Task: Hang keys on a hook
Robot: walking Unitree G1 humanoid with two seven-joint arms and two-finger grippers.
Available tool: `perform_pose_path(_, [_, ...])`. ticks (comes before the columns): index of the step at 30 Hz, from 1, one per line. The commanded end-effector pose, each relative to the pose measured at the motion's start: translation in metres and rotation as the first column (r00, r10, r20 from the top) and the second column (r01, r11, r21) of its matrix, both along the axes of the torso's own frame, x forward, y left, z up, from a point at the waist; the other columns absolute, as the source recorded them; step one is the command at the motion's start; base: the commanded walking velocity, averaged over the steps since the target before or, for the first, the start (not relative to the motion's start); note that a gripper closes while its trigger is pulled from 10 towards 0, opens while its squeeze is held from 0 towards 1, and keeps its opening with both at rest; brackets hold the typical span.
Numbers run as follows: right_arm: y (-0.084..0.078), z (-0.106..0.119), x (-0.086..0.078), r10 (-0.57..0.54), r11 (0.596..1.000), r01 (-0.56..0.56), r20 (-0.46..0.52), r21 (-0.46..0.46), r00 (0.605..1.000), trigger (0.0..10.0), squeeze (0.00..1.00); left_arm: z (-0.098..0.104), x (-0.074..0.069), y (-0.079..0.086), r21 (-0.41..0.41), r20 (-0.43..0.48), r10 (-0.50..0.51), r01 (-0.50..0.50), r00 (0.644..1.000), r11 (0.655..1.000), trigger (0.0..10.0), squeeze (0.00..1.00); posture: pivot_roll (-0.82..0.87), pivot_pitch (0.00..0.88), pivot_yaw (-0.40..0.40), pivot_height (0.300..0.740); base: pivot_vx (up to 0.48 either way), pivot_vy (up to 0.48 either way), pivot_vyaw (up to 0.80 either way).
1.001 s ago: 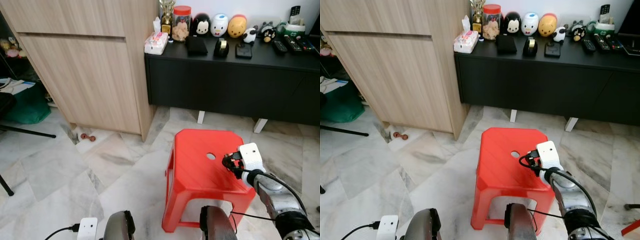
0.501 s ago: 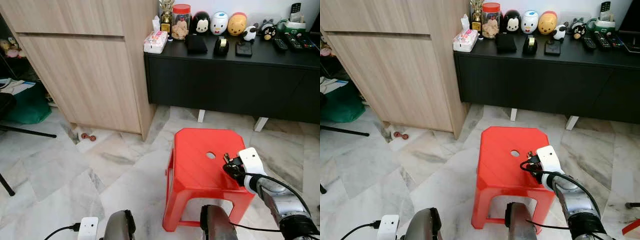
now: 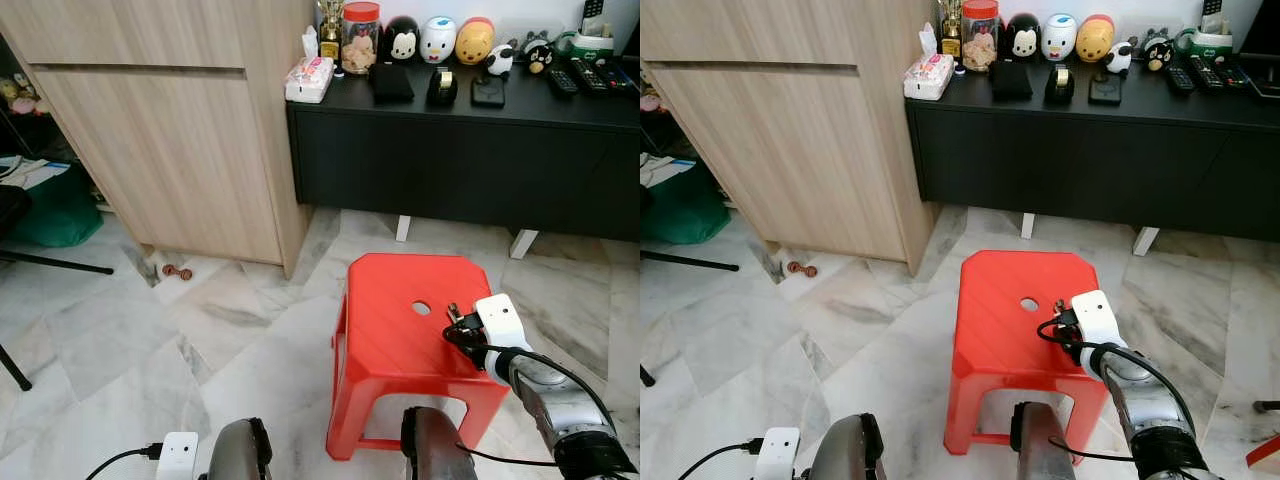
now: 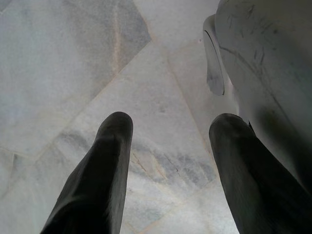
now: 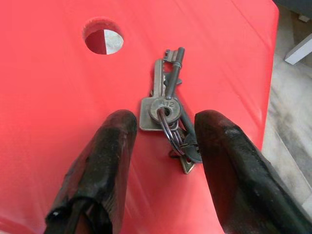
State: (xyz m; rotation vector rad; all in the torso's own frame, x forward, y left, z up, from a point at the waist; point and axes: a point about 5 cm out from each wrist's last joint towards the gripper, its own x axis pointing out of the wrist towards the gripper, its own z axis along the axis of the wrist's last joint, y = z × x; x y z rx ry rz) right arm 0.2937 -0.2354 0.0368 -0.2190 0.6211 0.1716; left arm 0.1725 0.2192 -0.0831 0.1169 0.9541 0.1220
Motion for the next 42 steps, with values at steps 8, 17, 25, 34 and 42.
perform_pose_path(8, [0.006, 0.001, 0.005, -0.009, 1.0, 0.009, 0.026, 0.02, 1.0, 10.0, 0.0, -0.003, 0.001, -0.017, -0.043, -0.02, -0.064, 0.063, 0.998, 0.997, 10.0, 0.0, -0.07, 0.079, 0.026, 0.548, 0.0, 0.0, 0.0])
perform_pose_path(17, [0.011, 0.001, 0.005, 0.0, 1.0, -0.001, 0.034, 0.03, 0.999, 1.3, 0.0, -0.003, 0.001, -0.017, -0.04, -0.02, -0.067, 0.066, 0.998, 0.997, 10.0, 0.0, -0.06, 0.081, 0.025, 0.548, 0.0, 0.0, 0.0])
perform_pose_path(25, [0.014, 0.0, 0.004, 0.002, 0.999, -0.003, 0.04, 0.033, 0.999, 0.1, 0.0, -0.003, 0.0, -0.016, -0.039, -0.023, -0.075, 0.075, 0.997, 0.996, 10.0, 0.0, -0.07, 0.077, 0.028, 0.548, 0.0, 0.0, 0.0])
perform_pose_path(34, [0.02, 0.002, 0.006, -0.001, 0.999, -0.003, 0.095, 0.043, 0.995, 0.0, 0.0, -0.004, -0.001, -0.016, -0.036, -0.025, -0.079, 0.078, 0.997, 0.996, 10.0, 0.0, -0.07, 0.054, 0.023, 0.548, 0.0, 0.0, 0.0])
perform_pose_path(42, [0.018, 0.017, 0.009, -0.132, 0.991, 0.117, 0.304, 0.069, 0.943, 0.0, 0.0, -0.004, -0.002, -0.017, -0.035, -0.028, -0.082, 0.081, 0.996, 0.996, 10.0, 0.0, -0.07, 0.037, 0.012, 0.548, 0.0, 0.0, 0.0])
